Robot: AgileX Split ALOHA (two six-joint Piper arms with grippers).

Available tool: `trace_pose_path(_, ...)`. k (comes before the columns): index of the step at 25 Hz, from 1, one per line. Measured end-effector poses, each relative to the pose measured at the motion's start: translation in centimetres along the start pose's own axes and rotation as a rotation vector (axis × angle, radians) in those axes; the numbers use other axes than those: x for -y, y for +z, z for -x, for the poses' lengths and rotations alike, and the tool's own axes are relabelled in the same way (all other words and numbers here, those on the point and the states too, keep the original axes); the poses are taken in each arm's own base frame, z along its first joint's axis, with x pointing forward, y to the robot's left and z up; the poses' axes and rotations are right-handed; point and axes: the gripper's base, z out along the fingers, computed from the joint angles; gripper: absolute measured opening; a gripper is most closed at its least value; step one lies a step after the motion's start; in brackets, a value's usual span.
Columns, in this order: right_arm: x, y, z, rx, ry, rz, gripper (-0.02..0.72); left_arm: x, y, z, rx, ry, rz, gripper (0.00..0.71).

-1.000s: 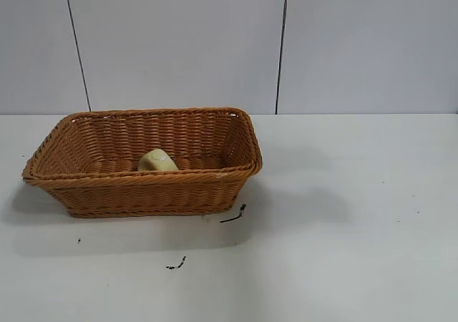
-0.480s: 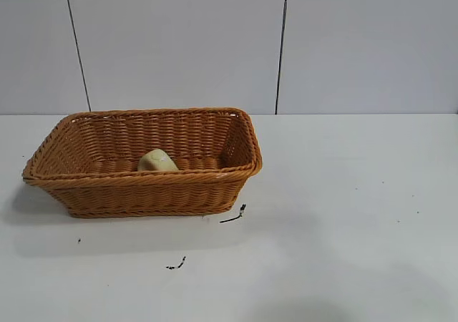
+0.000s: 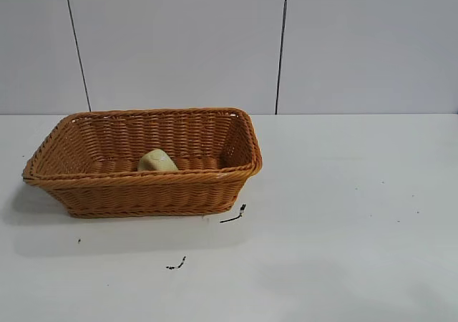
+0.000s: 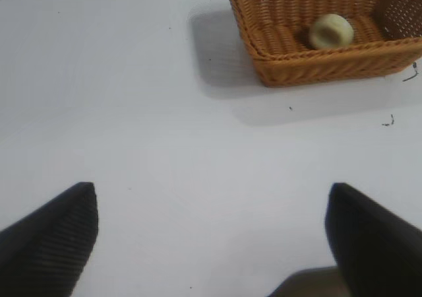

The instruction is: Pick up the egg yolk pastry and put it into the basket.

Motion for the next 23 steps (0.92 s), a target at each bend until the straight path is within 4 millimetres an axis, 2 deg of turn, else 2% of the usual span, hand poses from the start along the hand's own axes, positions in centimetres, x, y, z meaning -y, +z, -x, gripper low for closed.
trace_pose_path(4,-0.08,-1.3,-0.75,0.097,-0.004,0.0,0.68,0.0,0.0,0.0,0.0,0.0,0.0,0.696)
trace_pose_path(23,-0.1,-1.36,-0.78,0.103,-0.004,0.001,0.68,0.0,0.0,0.0,0.0,0.0,0.0,0.696)
